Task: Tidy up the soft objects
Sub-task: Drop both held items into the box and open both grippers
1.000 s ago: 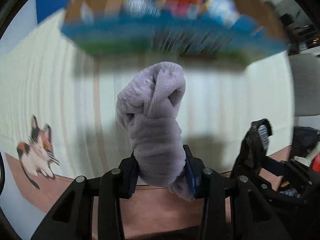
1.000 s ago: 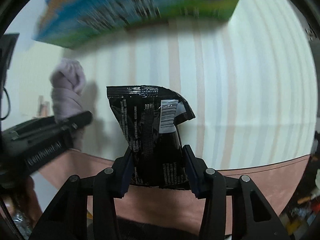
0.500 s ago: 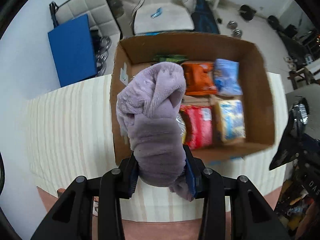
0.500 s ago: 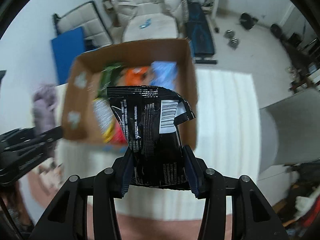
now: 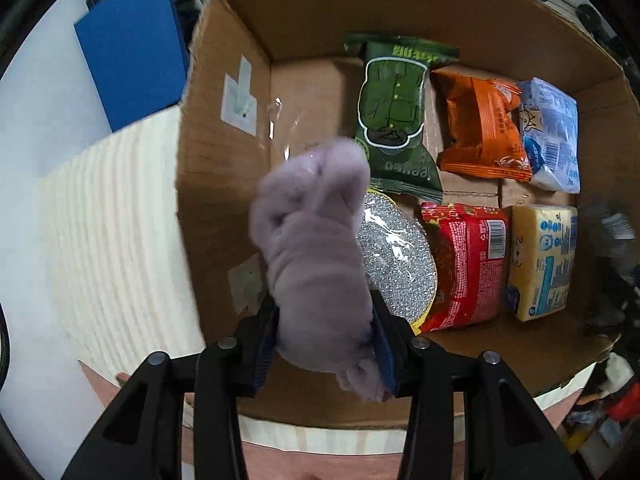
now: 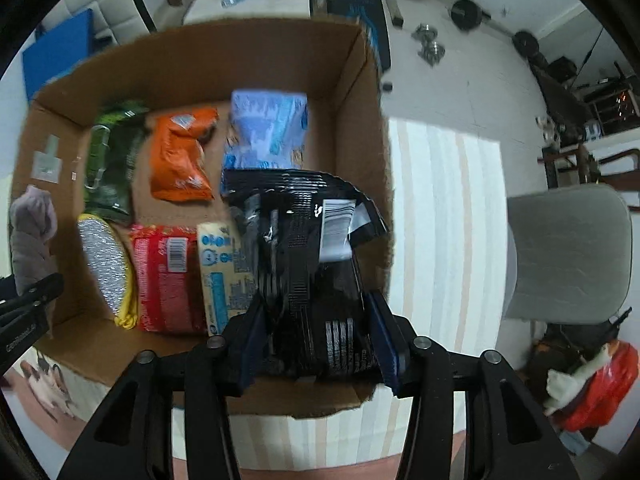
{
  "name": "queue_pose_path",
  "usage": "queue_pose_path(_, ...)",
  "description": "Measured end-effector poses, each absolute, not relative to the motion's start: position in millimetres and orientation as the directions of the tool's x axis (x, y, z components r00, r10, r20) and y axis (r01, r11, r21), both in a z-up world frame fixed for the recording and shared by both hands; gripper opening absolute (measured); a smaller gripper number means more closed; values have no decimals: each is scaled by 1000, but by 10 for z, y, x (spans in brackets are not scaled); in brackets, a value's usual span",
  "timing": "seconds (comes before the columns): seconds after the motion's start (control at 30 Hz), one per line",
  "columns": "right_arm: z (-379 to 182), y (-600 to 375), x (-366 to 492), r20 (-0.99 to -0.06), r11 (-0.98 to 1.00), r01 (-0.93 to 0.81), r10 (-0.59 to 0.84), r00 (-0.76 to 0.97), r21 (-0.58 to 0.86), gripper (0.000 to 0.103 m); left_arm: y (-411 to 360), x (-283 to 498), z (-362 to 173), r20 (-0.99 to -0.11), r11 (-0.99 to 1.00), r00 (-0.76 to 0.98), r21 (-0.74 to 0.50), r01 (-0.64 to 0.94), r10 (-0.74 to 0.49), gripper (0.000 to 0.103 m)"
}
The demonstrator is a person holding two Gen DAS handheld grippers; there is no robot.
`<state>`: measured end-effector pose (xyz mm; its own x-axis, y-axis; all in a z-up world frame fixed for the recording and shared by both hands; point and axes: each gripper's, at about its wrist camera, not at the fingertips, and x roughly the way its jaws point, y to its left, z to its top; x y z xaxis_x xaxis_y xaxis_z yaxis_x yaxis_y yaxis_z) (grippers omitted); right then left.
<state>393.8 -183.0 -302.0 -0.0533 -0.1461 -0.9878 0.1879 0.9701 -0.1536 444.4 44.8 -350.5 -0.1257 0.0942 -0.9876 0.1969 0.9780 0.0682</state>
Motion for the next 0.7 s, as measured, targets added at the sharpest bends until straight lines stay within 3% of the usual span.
queue_pose_path(0.03,-3042,-1821,3945,-990,972,192,-131,-48,-137,69,464,4458,-3518,-988,980,-133,57,191,83,49)
queue_pose_path(0.1,-3031,-1821,3941,-991,971,202,-125,-39,-130,72,488,4475,-3490,-990,981,-117,53,185,75,52)
queue_pose_path(0.2,-3009,-1833,3933,-991,971,201,-127,-38,-132,74,513,4487,-3437,-994,981,-91,50,187,68,77)
queue_pose_path(0.33,-2977,-1842,3894,-993,970,209,-118,-30,-122,74,522,4491,-3362,-996,982,-71,31,188,45,78)
queue_pose_path(0.4,-2982,-1833,3869,-994,970,216,-110,-26,-113,80,525,4484,-3324,-997,982,-57,34,187,45,84)
queue_pose_path(0.43,-2947,-1823,3856,-995,971,217,-101,-20,-103,88,532,4474,-3304,-998,982,-48,29,187,38,90)
queue_pose_path(0.7,-2918,-1819,3705,-999,970,238,-41,4,-39,100,534,4299,-3088,-1000,986,-11,-2,167,0,92)
